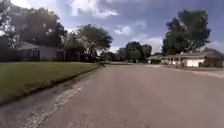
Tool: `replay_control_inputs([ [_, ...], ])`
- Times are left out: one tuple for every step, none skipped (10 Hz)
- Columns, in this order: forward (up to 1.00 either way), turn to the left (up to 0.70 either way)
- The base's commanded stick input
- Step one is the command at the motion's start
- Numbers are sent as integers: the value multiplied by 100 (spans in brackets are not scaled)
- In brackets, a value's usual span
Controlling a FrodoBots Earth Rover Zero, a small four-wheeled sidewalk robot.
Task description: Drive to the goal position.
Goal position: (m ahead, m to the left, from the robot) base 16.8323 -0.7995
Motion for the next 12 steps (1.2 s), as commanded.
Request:
replay_control_inputs([
  [100, 0],
  [100, 0],
  [100, 0],
  [100, 0],
  [100, 0],
  [100, -19],
  [100, -33],
  [100, -14],
  [100, -4],
  [100, 0],
  [100, 0],
  [100, 0],
])
